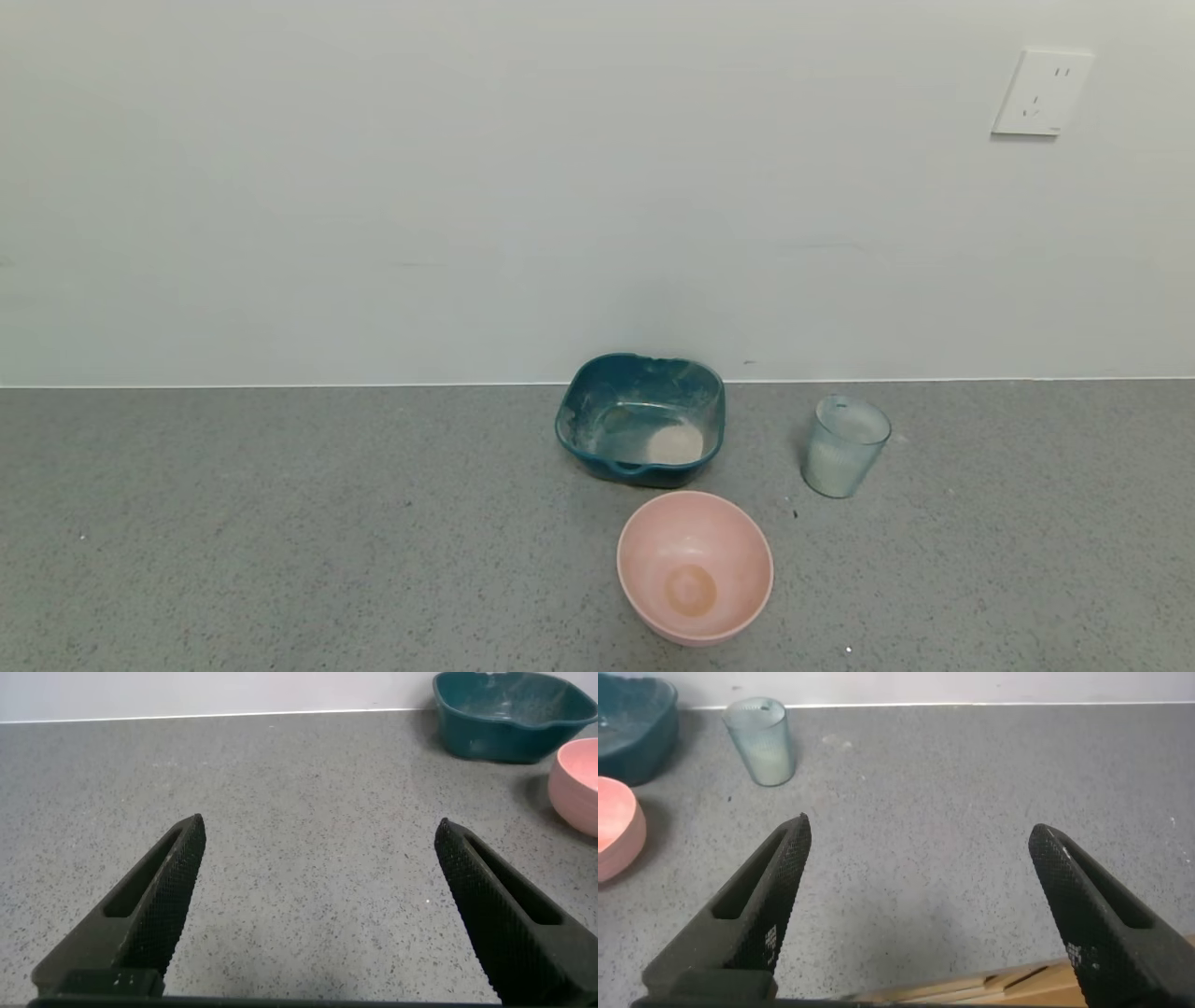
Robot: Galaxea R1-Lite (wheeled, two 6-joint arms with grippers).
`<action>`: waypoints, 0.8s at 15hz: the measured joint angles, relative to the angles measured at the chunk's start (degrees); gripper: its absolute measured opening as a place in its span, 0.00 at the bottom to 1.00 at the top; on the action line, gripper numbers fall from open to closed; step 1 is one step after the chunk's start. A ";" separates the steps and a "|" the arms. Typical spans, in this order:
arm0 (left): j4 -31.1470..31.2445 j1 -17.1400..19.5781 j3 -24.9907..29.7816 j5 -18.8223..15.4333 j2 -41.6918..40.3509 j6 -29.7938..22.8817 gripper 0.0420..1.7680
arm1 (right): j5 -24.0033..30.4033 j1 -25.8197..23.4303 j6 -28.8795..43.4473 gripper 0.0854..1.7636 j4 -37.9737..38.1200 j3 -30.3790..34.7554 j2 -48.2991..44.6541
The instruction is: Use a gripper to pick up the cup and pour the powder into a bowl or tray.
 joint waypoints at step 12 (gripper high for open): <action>0.00 0.00 0.00 0.00 0.00 0.00 1.00 | 7.68 -1.17 -0.05 0.96 -17.68 23.16 -17.23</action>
